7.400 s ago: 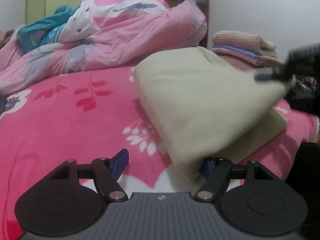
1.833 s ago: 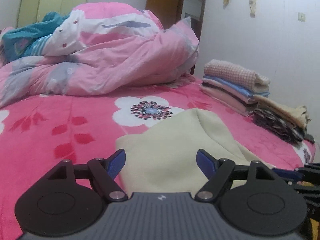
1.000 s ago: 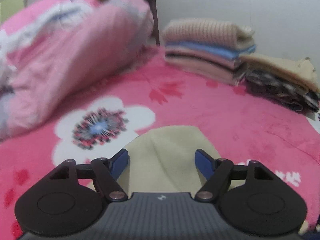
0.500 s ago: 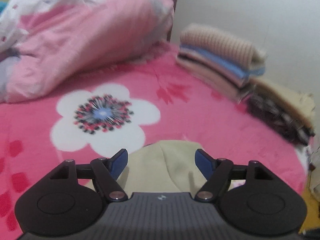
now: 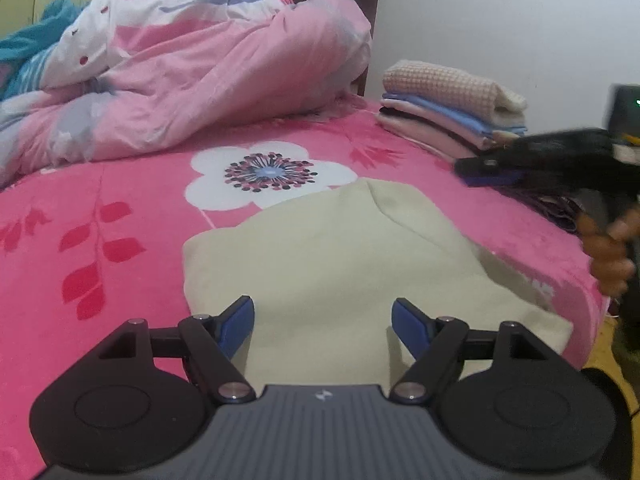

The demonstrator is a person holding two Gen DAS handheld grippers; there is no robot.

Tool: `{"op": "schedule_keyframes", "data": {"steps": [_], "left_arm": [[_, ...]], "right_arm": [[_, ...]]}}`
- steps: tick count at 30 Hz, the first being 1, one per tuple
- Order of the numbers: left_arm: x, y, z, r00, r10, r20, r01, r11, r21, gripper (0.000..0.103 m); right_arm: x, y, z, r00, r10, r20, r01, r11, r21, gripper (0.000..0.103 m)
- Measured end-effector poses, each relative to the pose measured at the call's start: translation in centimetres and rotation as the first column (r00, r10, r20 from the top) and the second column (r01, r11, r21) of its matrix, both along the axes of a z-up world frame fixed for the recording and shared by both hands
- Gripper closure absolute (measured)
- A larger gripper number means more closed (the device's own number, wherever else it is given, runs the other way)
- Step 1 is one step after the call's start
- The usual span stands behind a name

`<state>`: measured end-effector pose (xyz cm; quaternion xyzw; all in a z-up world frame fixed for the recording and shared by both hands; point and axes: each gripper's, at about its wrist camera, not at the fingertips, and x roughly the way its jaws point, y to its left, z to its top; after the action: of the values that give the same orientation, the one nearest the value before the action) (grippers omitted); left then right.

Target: Fold clothes

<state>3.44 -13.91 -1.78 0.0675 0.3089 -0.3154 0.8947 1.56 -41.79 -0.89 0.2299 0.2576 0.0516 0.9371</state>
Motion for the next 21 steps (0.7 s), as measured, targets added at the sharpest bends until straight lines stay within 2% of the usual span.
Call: {"op": "schedule_keyframes", "data": {"steps": [4,7,9,13,14,16,19,21], "left_arm": [[-0.8,-0.3,-0.7,0.998,-0.028,0.057,0.026,0.999,0.023,0.018],[-1.3,-0.7,-1.0,0.995,-0.045,0.088,0.04,0.998,0.051,0.017],[-1.2,-0.5,-1.0,0.995,-0.048,0.083,0.044,0.998,0.043,0.017],[-0.8,0.1,-0.8,0.998,-0.042,0.05,0.042,0.999,0.011,0.017],[-0.7,0.2,-0.8,0.998,-0.041,0.044,0.04,0.999,0.006,0.017],[-0.7,0.2,-0.8,0.998,-0.039,0.042,0.039,0.999,0.004,0.017],[-1.0,0.0,-0.9,0.998,-0.04,0.056,0.039,0.999,0.024,0.017],[-1.1,-0.2,-1.0,0.997,-0.041,0.065,0.039,0.999,0.036,0.016]], "right_arm": [[2.6,0.5,-1.9,0.998,0.038,-0.041,-0.038,0.999,0.01,0.083],[3.6,0.3,-3.2,0.997,0.061,-0.053,-0.057,0.996,0.066,0.086],[3.5,0.1,-3.5,0.996,0.081,-0.036,-0.076,0.99,0.118,0.1],[2.6,-1.2,-3.6,0.995,0.093,0.032,-0.098,0.952,0.289,0.103],[2.5,-1.6,-3.5,0.997,0.075,0.034,-0.082,0.951,0.298,0.103],[2.4,-1.9,-3.2,1.0,0.014,0.016,-0.017,0.974,0.226,0.099],[2.8,-1.4,-3.0,1.0,0.025,0.008,-0.026,0.987,0.159,0.094],[2.9,-0.2,-2.8,0.999,0.051,0.009,-0.051,0.995,0.081,0.065]]}}
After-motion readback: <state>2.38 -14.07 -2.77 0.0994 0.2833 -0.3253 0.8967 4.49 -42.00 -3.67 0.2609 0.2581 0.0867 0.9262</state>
